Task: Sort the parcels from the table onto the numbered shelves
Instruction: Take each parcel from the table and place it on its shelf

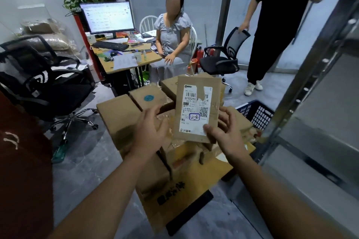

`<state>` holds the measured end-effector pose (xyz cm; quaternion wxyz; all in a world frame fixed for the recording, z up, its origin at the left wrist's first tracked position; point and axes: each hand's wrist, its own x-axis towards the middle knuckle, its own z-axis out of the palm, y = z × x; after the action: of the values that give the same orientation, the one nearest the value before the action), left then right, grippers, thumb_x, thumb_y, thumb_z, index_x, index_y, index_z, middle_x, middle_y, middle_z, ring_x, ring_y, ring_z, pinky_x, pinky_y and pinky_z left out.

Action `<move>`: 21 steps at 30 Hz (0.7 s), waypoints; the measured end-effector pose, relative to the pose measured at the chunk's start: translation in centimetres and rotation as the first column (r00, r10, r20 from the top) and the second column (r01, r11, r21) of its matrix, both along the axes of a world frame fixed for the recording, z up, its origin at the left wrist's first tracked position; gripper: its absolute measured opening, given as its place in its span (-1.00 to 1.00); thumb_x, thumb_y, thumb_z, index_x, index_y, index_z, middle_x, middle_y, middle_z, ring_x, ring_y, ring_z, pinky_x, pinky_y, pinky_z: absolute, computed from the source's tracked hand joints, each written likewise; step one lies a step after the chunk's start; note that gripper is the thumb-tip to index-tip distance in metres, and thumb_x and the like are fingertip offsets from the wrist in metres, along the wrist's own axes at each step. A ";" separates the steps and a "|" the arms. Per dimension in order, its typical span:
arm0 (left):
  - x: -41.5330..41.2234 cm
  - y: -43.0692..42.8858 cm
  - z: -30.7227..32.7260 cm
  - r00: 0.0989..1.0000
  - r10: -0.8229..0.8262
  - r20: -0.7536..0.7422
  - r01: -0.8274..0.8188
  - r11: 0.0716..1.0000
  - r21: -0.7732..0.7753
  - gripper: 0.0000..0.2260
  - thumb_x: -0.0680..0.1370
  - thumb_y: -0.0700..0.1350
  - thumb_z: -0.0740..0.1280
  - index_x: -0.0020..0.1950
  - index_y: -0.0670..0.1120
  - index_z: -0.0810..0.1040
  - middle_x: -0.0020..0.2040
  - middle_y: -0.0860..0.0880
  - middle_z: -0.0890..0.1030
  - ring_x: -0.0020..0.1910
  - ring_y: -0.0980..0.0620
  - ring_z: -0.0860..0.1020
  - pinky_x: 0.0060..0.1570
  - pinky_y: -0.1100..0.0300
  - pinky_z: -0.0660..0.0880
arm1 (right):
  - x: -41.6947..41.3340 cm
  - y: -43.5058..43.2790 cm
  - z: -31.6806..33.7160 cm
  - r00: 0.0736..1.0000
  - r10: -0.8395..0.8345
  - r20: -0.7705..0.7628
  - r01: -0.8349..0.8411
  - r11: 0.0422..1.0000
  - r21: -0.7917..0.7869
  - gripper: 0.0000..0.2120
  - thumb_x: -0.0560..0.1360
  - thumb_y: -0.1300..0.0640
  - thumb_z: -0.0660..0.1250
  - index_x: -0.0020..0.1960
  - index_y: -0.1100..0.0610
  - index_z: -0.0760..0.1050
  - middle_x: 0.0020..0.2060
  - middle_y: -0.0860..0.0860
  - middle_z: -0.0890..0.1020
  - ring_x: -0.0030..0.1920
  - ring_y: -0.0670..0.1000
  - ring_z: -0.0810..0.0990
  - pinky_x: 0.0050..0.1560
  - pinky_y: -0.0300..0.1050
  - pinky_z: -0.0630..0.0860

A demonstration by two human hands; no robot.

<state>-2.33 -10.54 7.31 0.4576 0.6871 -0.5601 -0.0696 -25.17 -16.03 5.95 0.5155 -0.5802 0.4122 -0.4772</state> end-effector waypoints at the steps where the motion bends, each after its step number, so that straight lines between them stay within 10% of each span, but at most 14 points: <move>1: -0.3 -0.6 0.5 0.996 -0.013 0.085 0.011 1.000 0.019 -0.62 0.57 -0.06 0.33 0.38 -0.04 0.42 0.28 -0.03 0.51 0.26 0.00 0.46 0.21 -0.04 0.48 | -0.9 0.2 0.0 1.000 -0.029 0.001 0.029 1.000 -0.003 -0.34 0.30 -0.12 0.59 0.31 -0.21 0.36 0.22 -0.11 0.61 0.30 0.03 0.55 0.29 0.23 0.51; 8: -4.9 -3.1 2.4 0.815 -0.234 0.531 0.141 0.968 0.210 -0.54 0.56 0.04 0.27 0.45 0.02 0.33 0.39 0.00 0.38 0.37 -0.03 0.32 0.37 -0.04 0.33 | -8.1 4.0 1.1 0.973 -0.217 0.074 0.220 0.975 -0.030 -0.32 0.26 -0.11 0.60 0.30 -0.23 0.39 0.23 -0.04 0.59 0.24 0.04 0.59 0.16 0.19 0.61; 21: -25.5 6.2 4.5 0.581 -0.584 0.567 0.561 0.792 0.242 -0.59 0.57 0.00 0.23 0.41 -0.03 0.35 0.36 -0.02 0.41 0.34 -0.09 0.34 0.27 0.00 0.32 | -25.8 23.5 3.9 0.810 -0.580 0.084 0.586 0.800 -0.130 -0.26 0.22 -0.11 0.58 0.33 -0.16 0.36 0.27 -0.03 0.58 0.23 -0.05 0.60 0.19 0.06 0.60</move>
<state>-27.88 -4.32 11.82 0.1897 0.4614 -0.8667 0.0042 -50.97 7.51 9.81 0.3072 -0.4527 0.5230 -0.6536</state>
